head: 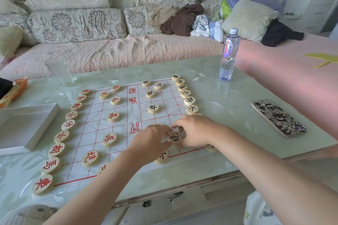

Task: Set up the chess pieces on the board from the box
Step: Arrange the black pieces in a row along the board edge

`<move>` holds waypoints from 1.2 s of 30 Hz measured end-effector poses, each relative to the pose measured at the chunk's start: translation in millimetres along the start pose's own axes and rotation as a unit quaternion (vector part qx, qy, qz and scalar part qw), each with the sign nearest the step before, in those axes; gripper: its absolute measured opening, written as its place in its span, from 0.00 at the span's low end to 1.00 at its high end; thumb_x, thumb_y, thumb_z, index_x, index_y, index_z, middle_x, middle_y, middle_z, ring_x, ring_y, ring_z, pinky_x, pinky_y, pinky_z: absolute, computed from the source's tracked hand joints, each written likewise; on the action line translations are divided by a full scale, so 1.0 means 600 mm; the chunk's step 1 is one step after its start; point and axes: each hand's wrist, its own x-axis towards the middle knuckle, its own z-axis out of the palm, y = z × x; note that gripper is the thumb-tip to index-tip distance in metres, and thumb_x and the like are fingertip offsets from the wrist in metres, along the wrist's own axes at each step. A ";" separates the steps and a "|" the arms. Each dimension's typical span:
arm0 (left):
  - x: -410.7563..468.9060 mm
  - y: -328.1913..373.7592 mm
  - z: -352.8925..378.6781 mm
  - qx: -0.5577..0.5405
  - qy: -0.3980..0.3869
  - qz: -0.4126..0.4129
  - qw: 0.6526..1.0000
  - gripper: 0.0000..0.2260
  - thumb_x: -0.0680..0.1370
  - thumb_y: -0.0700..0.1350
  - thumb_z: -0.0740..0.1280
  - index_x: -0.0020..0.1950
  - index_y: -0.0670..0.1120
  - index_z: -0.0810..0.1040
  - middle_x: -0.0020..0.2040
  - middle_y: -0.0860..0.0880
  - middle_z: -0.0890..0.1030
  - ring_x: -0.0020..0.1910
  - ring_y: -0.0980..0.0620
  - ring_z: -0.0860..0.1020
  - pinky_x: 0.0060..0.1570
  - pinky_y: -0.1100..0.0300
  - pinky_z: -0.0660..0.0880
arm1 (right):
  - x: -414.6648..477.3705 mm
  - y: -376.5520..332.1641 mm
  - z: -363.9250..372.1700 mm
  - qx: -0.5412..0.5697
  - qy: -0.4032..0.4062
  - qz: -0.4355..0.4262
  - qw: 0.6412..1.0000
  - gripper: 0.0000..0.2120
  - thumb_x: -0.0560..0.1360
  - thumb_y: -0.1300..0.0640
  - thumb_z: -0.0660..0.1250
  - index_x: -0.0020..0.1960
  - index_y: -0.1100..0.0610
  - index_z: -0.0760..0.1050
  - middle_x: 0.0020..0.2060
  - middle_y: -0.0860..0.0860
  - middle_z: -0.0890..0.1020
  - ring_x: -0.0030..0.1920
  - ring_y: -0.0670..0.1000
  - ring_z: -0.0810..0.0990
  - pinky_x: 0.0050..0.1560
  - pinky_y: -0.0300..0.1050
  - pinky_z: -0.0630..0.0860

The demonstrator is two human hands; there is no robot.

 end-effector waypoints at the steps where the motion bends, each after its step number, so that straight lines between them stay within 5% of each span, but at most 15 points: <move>1: 0.002 0.003 0.001 0.004 0.006 -0.002 1.000 0.16 0.75 0.54 0.68 0.62 0.59 0.75 0.55 0.58 0.78 0.53 0.55 0.75 0.48 0.58 0.75 | -0.001 0.000 0.000 0.002 -0.009 -0.001 1.000 0.19 0.71 0.41 0.67 0.61 0.43 0.76 0.51 0.44 0.78 0.54 0.50 0.77 0.54 0.49 0.76; 13: 0.005 0.013 0.001 0.035 0.000 0.004 0.999 0.18 0.74 0.55 0.68 0.64 0.58 0.74 0.57 0.58 0.78 0.58 0.54 0.74 0.51 0.56 0.74 | -0.004 0.001 -0.002 0.008 -0.019 0.012 1.000 0.19 0.69 0.42 0.69 0.59 0.44 0.78 0.50 0.44 0.79 0.53 0.50 0.78 0.53 0.48 0.77; 17: 0.011 0.009 -0.030 -0.009 0.026 -0.017 0.999 0.17 0.75 0.56 0.67 0.64 0.58 0.74 0.54 0.60 0.79 0.51 0.56 0.77 0.48 0.59 0.74 | 0.008 0.002 -0.026 0.038 -0.027 0.030 0.998 0.27 0.69 0.40 0.72 0.67 0.44 0.73 0.55 0.41 0.77 0.55 0.47 0.76 0.56 0.44 0.75; 25: 0.082 -0.078 -0.087 -0.040 0.059 -0.088 0.993 0.16 0.78 0.48 0.64 0.66 0.50 0.72 0.56 0.55 0.79 0.33 0.59 0.73 0.31 0.65 0.70 | 0.098 -0.007 -0.046 0.096 0.064 0.057 0.992 0.17 0.77 0.52 0.65 0.65 0.47 0.76 0.58 0.43 0.79 0.57 0.48 0.77 0.54 0.42 0.73; 36: 0.172 -0.136 -0.052 -0.007 0.007 -0.084 0.996 0.25 0.77 0.50 0.67 0.73 0.50 0.67 0.66 0.49 0.72 0.63 0.48 0.71 0.59 0.54 0.71 | 0.214 -0.008 -0.017 0.147 0.047 0.091 0.984 0.28 0.73 0.42 0.71 0.70 0.49 0.73 0.61 0.46 0.78 0.60 0.49 0.77 0.60 0.44 0.74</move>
